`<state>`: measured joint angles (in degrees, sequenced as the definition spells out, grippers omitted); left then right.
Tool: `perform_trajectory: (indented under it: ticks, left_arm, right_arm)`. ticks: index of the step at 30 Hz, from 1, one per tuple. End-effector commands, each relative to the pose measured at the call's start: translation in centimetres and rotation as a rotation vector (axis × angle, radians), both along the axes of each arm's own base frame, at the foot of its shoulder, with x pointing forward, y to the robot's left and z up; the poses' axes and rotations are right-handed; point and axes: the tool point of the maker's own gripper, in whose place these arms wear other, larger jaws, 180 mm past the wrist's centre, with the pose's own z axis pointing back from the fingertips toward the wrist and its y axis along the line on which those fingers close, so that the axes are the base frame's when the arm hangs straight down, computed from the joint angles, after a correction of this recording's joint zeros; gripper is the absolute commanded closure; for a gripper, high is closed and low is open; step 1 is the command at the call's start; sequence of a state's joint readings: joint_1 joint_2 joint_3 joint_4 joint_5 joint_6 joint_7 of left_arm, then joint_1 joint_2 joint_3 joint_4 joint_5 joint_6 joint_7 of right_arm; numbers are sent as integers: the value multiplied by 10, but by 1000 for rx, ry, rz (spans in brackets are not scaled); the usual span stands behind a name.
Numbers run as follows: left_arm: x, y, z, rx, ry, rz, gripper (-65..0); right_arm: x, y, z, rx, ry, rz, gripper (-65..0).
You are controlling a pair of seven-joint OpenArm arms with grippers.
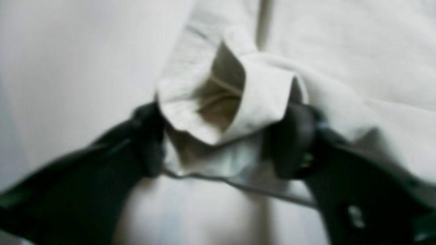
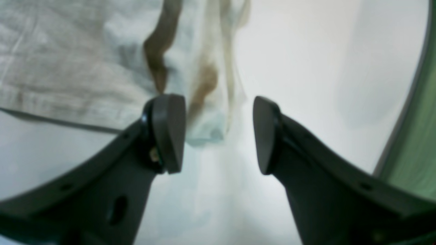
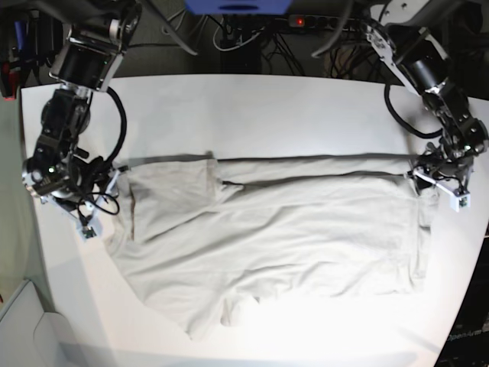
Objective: Layout the t-shirt on the table in an organized manner, then fold the t-shirt properly
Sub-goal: 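Lower the folded edge onto the shirt and release both grippers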
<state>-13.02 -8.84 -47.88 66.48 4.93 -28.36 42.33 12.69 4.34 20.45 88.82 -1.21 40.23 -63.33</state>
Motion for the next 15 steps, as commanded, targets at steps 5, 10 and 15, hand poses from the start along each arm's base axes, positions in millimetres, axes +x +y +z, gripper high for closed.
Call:
perform_trajectory:
  ticks: [5, 10, 15]
  left_arm:
    - [9, 11, 14, 26, -37, 10, -175]
    - [9, 12, 13, 28, -35, 10, -32]
    - [7, 14, 16, 36, -31, 13, -4]
  right_arm:
    - [13, -11, 19, -23, -60, -5, -326]
    - [14, -12, 22, -26, -69, -7, -327]
    - [14, -12, 20, -24, -63, -7, -327]
